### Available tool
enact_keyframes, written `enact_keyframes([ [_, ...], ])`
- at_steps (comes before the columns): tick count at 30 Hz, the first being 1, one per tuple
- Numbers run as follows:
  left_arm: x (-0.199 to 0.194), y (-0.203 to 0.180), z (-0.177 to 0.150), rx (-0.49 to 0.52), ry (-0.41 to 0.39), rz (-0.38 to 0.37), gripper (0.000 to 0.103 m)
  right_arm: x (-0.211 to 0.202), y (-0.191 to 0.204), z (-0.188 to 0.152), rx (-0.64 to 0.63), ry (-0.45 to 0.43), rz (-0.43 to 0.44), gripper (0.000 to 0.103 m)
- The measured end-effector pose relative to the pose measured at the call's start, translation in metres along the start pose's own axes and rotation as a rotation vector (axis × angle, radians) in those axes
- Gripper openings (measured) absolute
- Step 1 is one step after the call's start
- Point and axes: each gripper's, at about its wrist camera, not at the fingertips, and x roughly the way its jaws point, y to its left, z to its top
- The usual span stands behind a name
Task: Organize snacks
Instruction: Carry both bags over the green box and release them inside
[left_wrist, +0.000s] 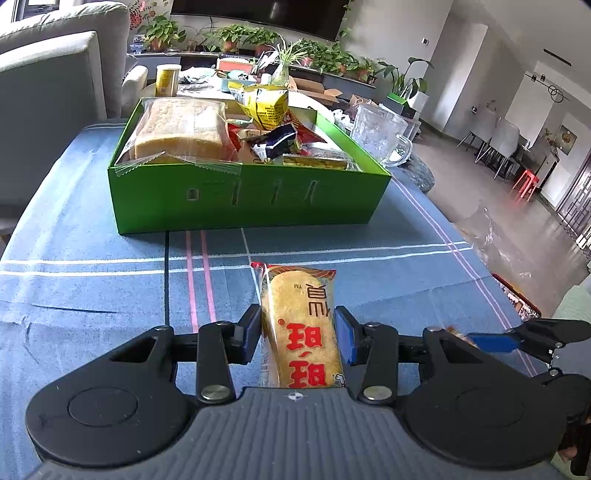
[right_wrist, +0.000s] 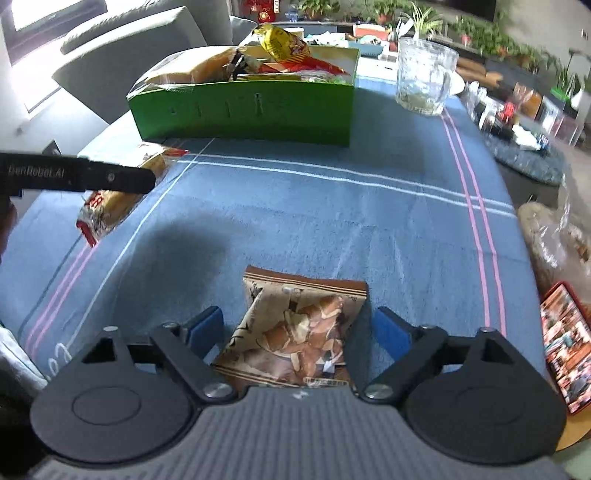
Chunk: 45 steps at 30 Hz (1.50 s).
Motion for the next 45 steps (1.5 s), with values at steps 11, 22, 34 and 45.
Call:
enact_keyframes([
  [11,-0.007,0.000,0.007,0.010,-0.033,0.010,0.040,-0.019,0.008,0.039,0.065,-0.240,0.082,0.103],
  [22,0.000,0.011,0.026,0.004,-0.068,0.009,0.040,-0.011,-0.001,0.079,0.135,-0.315,0.110,0.102],
  [34,0.000,0.040,0.031,-0.069,-0.093,0.091,0.040,0.035,0.026,0.077,0.125,-0.165,0.120,0.103],
  [45,0.000,0.040,0.030,-0.069,-0.096,0.081,0.040,0.050,0.024,0.080,0.100,-0.124,0.083,0.101],
])
